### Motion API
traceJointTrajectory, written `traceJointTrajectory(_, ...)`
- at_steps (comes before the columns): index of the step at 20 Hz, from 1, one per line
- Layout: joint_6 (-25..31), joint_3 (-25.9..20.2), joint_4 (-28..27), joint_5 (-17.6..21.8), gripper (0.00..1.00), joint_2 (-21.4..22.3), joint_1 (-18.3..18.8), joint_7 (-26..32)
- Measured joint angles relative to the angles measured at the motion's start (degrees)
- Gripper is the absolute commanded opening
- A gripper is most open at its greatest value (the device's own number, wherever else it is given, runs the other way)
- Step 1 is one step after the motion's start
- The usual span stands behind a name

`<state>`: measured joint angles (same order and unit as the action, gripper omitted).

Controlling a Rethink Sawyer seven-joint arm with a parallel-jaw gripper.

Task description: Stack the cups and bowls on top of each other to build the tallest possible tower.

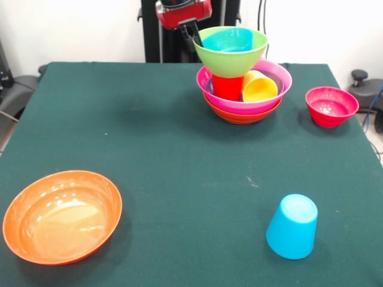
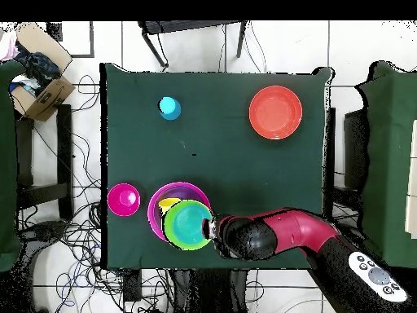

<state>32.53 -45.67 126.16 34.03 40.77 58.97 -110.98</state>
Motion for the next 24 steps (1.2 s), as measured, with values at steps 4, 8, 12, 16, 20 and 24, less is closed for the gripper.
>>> traceJointTrajectory(4,0.05,0.26,-0.01,0.00,0.00,0.04,-0.22,0.00)
traceJointTrajectory(8,0.06,0.67,0.00,0.00,1.00,0.18,-0.77,0.00)
traceJointTrajectory(12,0.31,1.46,0.01,0.01,1.00,0.22,-1.93,0.00)
traceJointTrajectory(16,0.75,1.57,0.00,0.01,1.00,0.68,-2.21,0.00)
traceJointTrajectory(20,1.11,1.59,0.01,0.00,1.00,1.47,-2.20,0.00)
traceJointTrajectory(24,1.27,1.59,0.02,0.00,1.00,2.33,-2.20,0.00)
